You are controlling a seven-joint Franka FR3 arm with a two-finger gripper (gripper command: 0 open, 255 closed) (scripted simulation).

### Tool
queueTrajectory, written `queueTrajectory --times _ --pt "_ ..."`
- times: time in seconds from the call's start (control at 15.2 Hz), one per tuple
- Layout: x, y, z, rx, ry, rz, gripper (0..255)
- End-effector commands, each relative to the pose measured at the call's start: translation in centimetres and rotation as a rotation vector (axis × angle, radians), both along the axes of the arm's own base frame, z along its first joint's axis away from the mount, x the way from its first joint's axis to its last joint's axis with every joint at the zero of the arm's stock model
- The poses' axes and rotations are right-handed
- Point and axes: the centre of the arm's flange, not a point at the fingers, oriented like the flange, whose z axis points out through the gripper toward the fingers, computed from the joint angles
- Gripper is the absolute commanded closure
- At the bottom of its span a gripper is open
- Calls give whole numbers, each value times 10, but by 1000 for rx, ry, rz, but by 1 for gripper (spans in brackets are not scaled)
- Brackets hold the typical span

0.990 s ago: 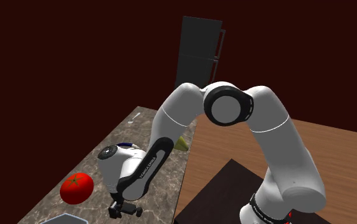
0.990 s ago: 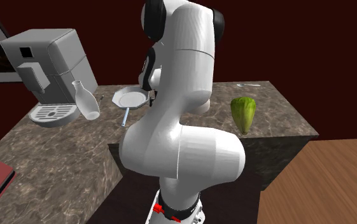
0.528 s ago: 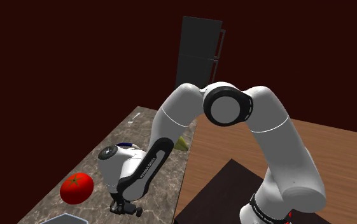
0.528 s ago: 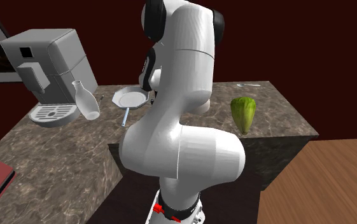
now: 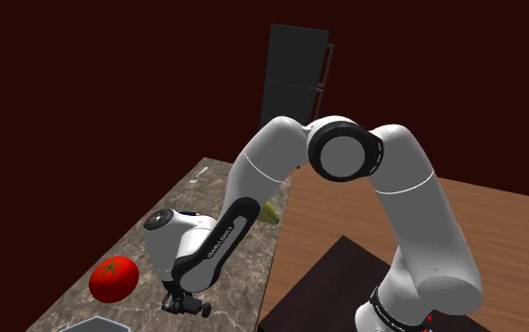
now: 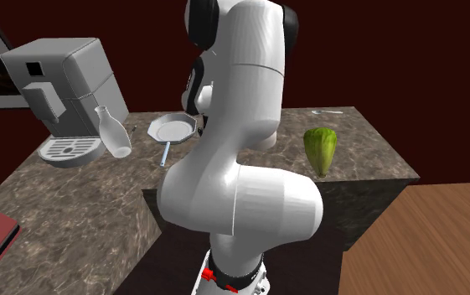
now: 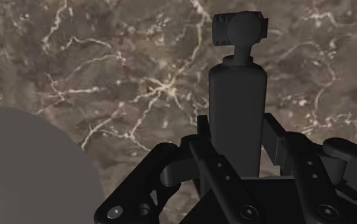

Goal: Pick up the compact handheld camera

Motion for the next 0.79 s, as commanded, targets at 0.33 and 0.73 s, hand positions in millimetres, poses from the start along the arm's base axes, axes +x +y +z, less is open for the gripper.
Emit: queueTrajectory --times 0.33,0.73 --pt "0 0 37 0 0 0 255" --pt "0 0 59 0 0 0 255"
